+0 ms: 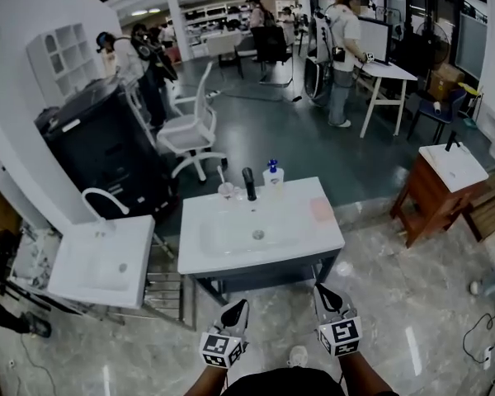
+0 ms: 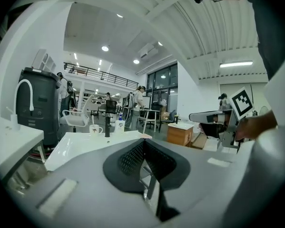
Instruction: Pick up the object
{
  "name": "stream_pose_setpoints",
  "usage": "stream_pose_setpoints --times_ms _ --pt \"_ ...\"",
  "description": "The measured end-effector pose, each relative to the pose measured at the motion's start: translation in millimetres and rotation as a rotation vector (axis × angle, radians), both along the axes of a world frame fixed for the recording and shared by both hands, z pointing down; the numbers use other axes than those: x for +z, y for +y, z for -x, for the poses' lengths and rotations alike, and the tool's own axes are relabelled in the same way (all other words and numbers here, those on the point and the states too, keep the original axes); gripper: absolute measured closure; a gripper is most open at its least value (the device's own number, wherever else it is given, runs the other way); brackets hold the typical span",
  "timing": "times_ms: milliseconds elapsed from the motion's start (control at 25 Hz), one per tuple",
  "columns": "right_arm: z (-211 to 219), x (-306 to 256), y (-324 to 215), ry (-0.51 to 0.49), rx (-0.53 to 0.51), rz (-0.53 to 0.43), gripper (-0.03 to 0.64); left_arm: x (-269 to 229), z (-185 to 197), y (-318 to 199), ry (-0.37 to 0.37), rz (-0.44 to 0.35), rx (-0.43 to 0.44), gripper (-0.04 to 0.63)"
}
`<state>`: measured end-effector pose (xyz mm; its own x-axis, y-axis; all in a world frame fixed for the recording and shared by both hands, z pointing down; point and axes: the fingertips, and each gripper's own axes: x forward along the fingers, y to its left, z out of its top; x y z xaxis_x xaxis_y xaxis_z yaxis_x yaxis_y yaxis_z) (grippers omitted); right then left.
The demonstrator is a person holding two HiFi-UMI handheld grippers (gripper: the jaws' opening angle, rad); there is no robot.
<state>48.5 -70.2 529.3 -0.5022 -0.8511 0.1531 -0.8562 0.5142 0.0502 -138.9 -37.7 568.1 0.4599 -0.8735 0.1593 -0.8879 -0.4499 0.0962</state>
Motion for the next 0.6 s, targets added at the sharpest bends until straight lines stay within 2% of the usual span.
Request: stream_pose_setpoints --times_ms 240,600 --pt "-27 2 -43 -0.005 0.029 -0.001 0.614 1 -21 -41 0.0 0.002 -0.033 0.578" --pt "-50 4 -91 -0.005 -0.006 -0.009 0.614 -3 -53 -84 0.014 -0.021 -0.069 0.578"
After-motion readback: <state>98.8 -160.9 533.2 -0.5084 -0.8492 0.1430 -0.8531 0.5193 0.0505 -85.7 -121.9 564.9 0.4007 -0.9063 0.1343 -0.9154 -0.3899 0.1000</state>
